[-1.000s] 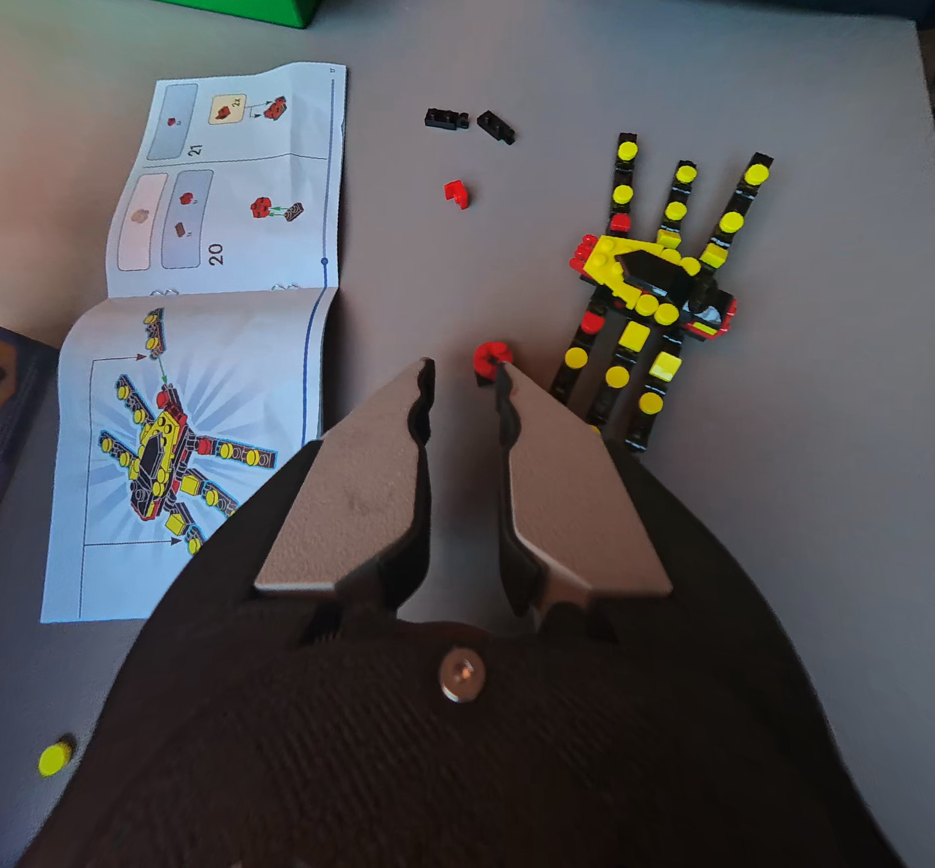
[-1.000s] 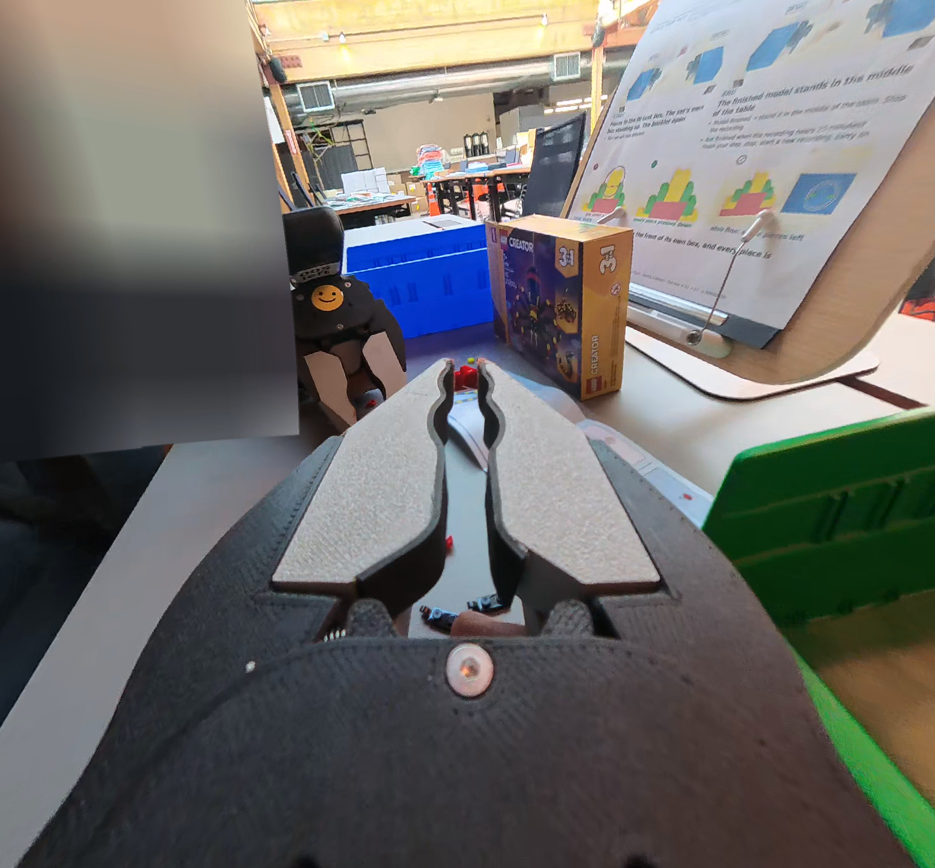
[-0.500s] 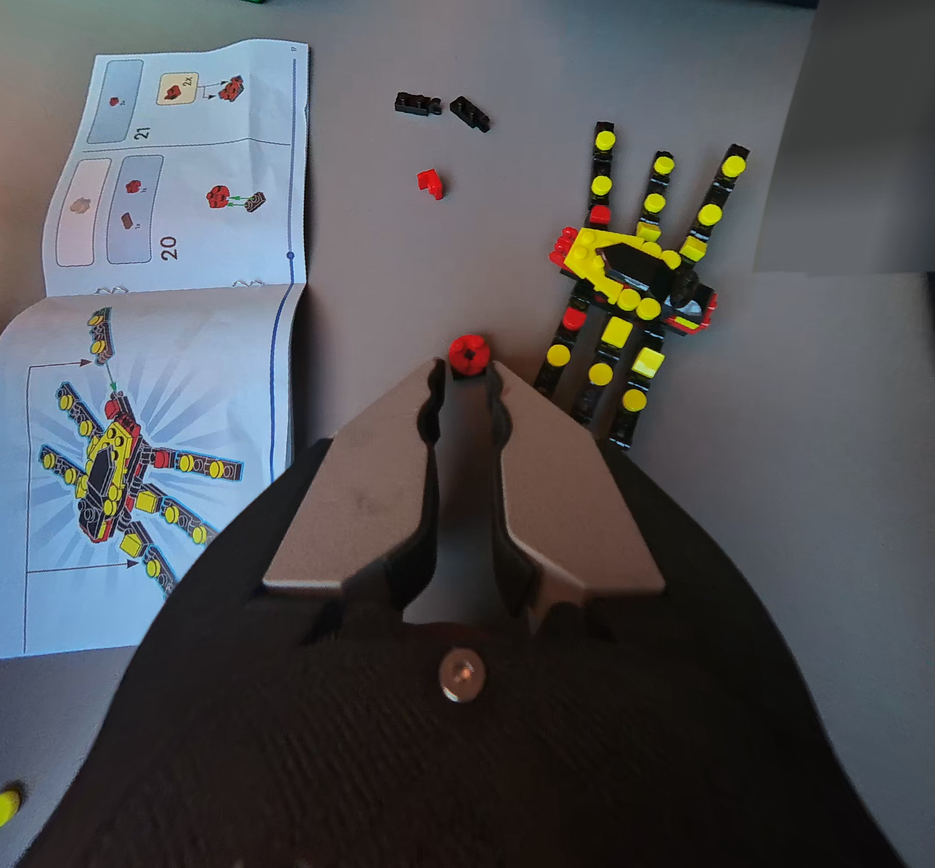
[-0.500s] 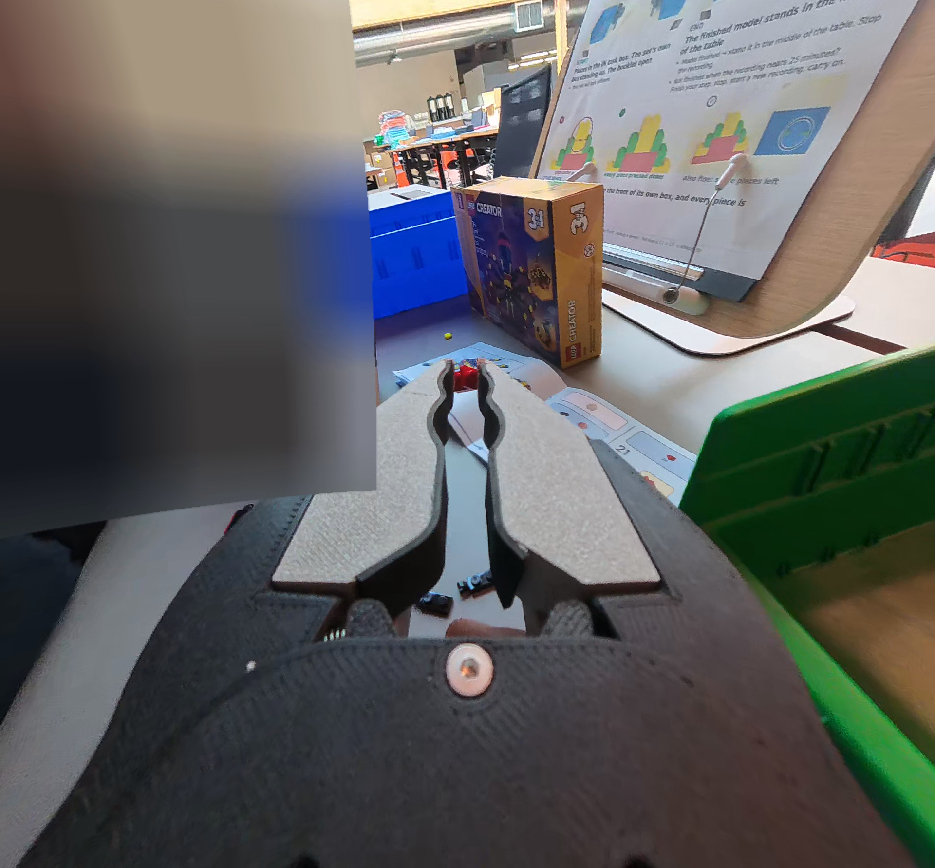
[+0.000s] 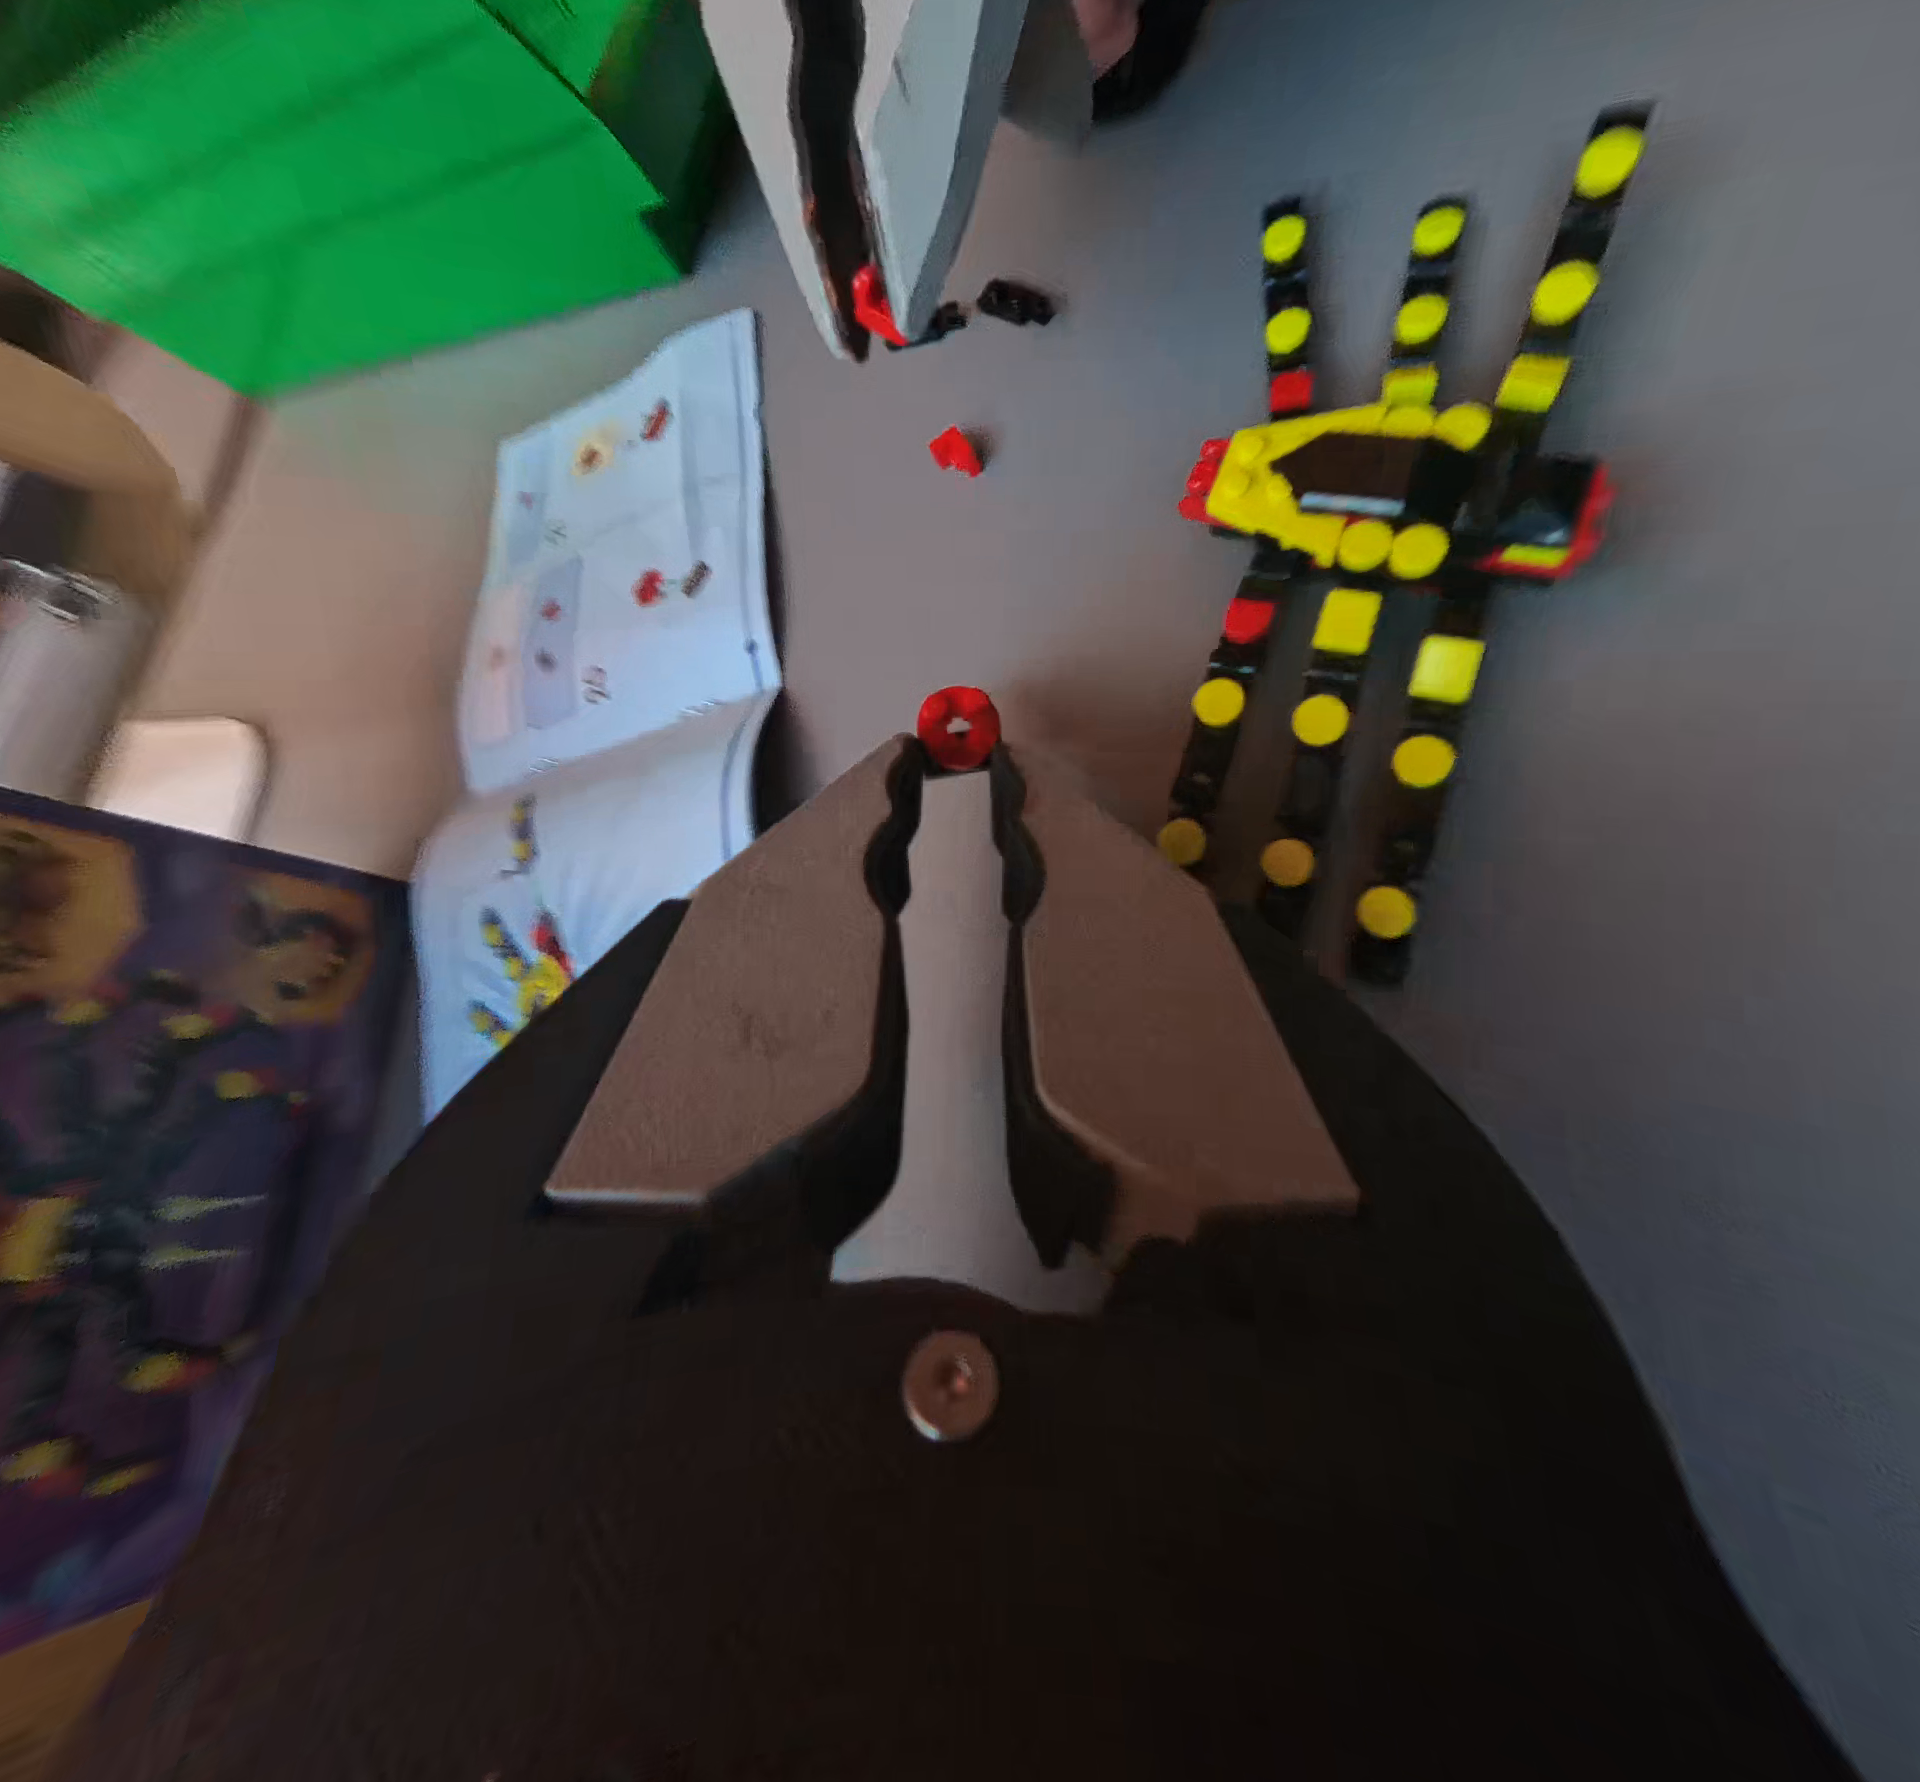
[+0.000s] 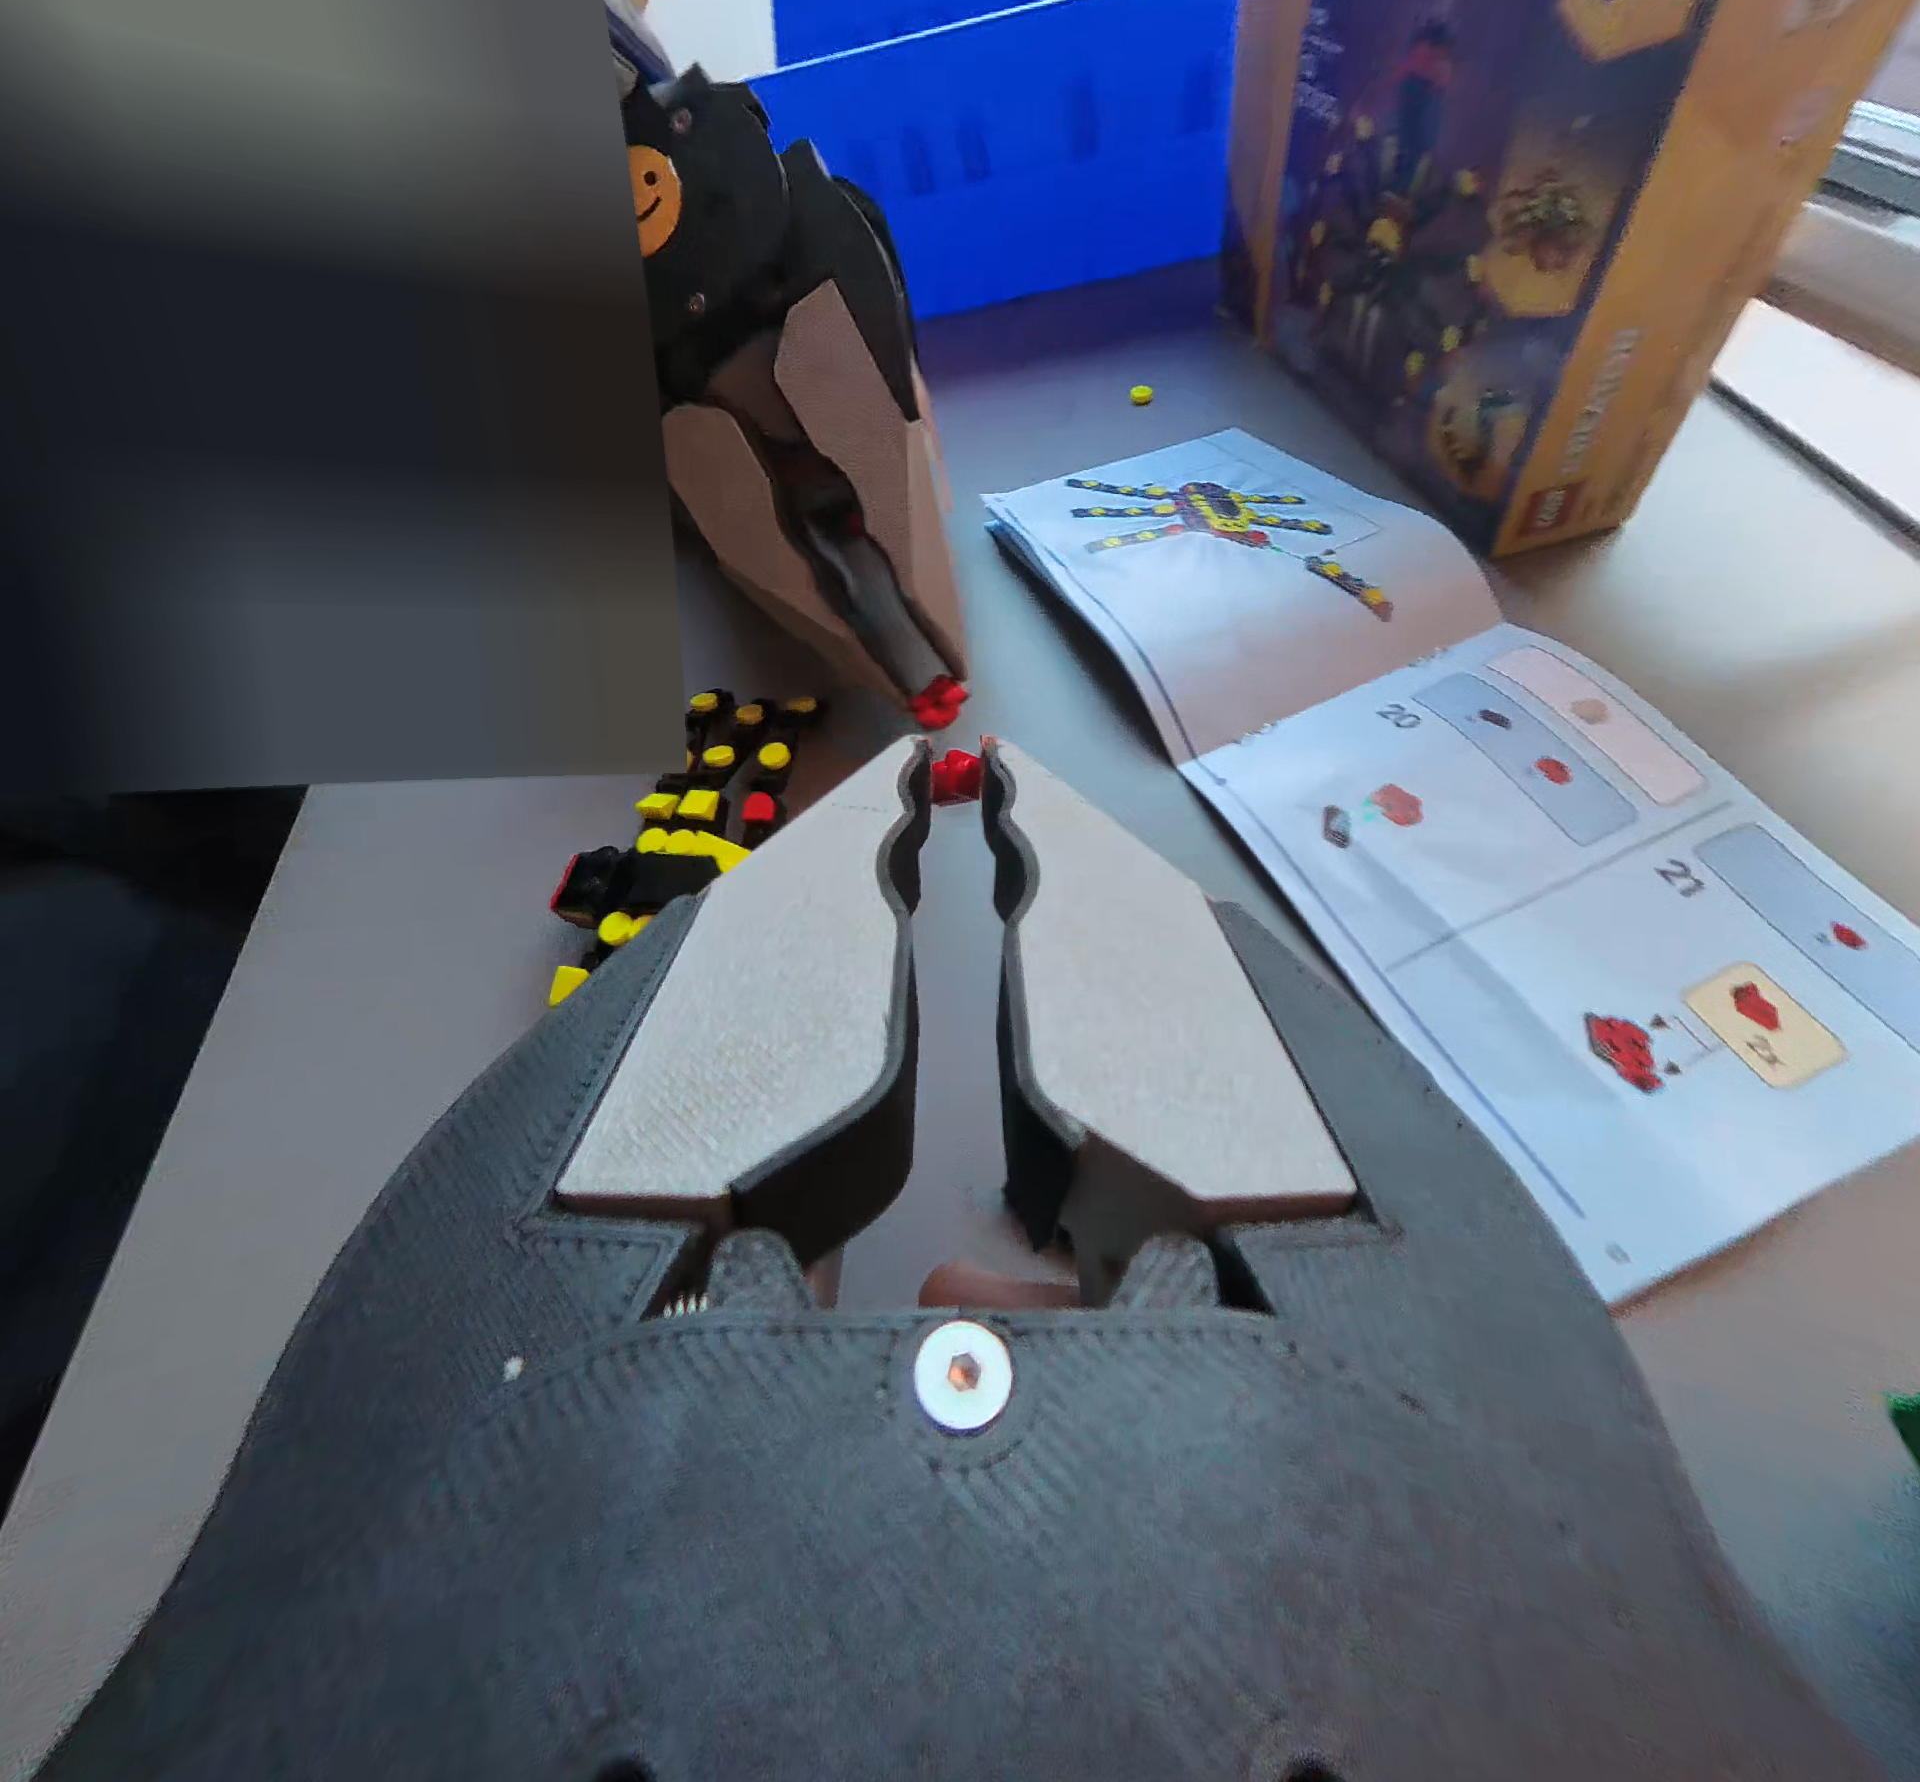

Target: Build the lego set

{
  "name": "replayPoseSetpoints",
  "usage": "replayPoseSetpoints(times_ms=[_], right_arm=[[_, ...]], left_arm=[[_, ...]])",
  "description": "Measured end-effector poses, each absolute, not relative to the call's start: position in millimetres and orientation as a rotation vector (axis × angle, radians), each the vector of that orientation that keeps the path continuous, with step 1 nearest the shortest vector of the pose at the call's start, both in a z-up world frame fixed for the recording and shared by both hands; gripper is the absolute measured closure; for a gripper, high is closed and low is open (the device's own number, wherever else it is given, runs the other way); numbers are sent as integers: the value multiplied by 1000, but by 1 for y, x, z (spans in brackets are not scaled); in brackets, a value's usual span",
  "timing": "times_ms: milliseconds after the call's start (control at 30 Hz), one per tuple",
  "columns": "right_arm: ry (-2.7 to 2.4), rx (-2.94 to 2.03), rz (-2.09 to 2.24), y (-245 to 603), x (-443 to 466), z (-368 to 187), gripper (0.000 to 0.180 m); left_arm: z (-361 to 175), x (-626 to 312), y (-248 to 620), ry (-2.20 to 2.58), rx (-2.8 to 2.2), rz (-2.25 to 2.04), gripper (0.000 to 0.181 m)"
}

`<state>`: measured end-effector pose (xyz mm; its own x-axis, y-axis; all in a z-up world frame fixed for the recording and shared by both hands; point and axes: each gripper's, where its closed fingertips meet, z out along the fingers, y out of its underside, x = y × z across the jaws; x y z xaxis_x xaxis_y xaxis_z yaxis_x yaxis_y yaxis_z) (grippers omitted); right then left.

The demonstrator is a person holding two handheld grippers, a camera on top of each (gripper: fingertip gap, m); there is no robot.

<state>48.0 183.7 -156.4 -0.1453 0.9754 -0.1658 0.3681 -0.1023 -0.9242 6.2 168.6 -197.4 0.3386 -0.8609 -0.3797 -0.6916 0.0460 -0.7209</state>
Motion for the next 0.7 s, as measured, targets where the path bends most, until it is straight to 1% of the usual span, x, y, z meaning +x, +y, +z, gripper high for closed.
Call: replayPoseSetpoints(times_ms=[33,133,233,333,400,500,700], right_arm=[[-1564,-1488,1245,179,46,-157,174],[-1584,-1463,1245,172,41,-157,174],[-1587,-1487,1223,173,39,-160,174],[-1562,-1463,1232,174,38,-156,174],[-1541,-1425,1265,173,38,-149,174],[-1500,-1365,1375,167,38,-135,174],[-1362,-1235,1499,167,40,-107,175]], left_arm=[[-197,5,171,1432,-1630,-139,171],[-199,4,172,1497,-1537,21,171],[-191,11,169,1456,-1544,-56,171],[-170,19,164,1302,-1618,-359,171],[-152,22,159,1161,-1679,-666,172],[-141,21,156,983,-1782,-1057,172],[-131,16,162,742,-1832,-1363,172]])
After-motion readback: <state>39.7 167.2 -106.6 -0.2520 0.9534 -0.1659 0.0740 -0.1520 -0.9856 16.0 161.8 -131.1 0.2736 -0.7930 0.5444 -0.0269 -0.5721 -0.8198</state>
